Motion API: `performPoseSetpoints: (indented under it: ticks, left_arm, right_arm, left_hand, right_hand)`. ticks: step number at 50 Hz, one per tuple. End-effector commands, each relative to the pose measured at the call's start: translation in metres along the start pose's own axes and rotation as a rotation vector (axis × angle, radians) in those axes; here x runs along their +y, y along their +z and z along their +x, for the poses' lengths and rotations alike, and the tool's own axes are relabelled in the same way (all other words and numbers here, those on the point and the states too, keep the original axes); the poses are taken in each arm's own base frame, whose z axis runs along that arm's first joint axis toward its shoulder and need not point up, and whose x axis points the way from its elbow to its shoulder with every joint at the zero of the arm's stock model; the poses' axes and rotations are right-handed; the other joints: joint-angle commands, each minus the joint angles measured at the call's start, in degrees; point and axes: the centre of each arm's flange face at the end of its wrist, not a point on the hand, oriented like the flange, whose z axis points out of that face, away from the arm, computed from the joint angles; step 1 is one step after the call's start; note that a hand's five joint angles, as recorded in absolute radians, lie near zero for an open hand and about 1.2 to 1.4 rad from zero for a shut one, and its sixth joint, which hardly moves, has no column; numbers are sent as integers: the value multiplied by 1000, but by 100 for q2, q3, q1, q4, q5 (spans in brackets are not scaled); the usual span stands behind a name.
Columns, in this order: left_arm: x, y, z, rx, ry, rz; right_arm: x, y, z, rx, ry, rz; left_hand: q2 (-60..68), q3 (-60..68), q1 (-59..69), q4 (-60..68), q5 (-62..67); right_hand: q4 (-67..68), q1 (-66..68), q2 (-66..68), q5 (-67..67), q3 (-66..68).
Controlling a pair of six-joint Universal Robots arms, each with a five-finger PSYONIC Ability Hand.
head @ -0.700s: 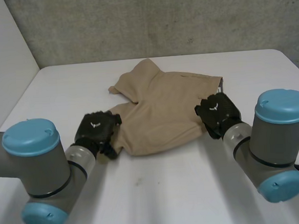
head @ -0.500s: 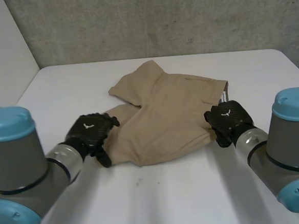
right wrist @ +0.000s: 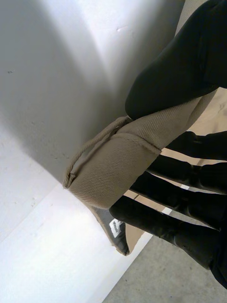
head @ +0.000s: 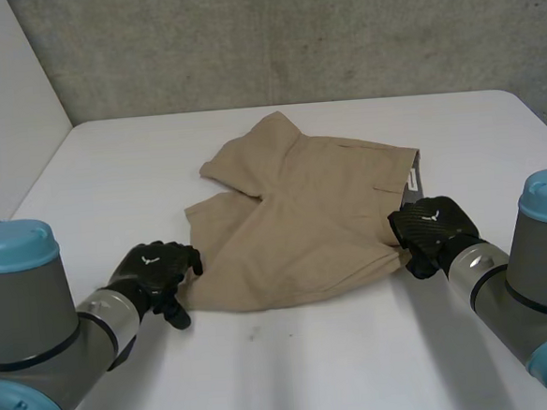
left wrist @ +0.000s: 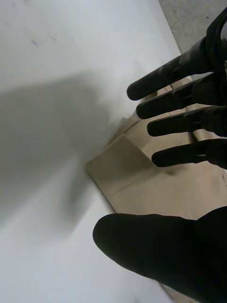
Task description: Fold the shorts.
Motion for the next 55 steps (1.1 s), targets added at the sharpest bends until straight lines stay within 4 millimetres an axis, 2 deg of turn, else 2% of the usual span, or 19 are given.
performPoseSetpoints:
  ticks: [1,4,7,12,14,18,25,30,38,55]
  left_arm:
    - [-2,4,0,-8,7,42]
    - [0,7,0,-11,8,56]
    - [-1,8,-1,-17,12,85]
    - [-10,-1,0,-13,24,144]
    - [-12,-4,3,12,27,150]
    - [-9,-7,16,146,32,148]
    - [-4,-10,20,217,19,83]
    - [9,1,19,204,5,21]
    - [3,11,7,97,14,36]
    - [6,41,-2,44,62,67]
  right_arm:
    - [0,-1,-2,-7,-2,-1]
    - [0,-1,-1,-4,-1,-2]
    - [0,-1,0,-3,0,-2]
    - [1,0,-1,-7,0,-6]
    - [2,0,-2,-8,0,-7]
    - [2,0,-2,-8,0,-7]
    - [2,0,-1,-7,1,-8]
    - [2,0,-2,-10,0,-8]
    - [3,-1,-5,-18,-4,-10]
    - [7,0,-9,-30,-8,-22]
  left_hand:
    - [1404,1421,1377,1393,1392]
    - [1942,1959,1916,1931,1930]
    - [1961,1978,1934,1950,1949]
    - [801,818,775,790,789]
    - [1000,1017,974,989,988]
    - [2478,2495,2451,2467,2466]
    - [2566,2583,2539,2555,2554]
    - [2315,2332,2289,2304,2303]
    - [1271,1288,1245,1260,1259]
    - [1271,1288,1244,1260,1259]
  right_hand:
    - [1161,2410,1238,1436,1214]
    - [1161,2410,1238,1436,1214]
    - [1161,2410,1238,1436,1214]
    - [1161,2410,1238,1436,1214]
    - [1161,2410,1238,1436,1214]
    - [1161,2410,1238,1436,1214]
    - [1161,2410,1238,1436,1214]
    - [1161,2410,1238,1436,1214]
    - [1161,2410,1238,1436,1214]
    - [1161,2410,1238,1436,1214]
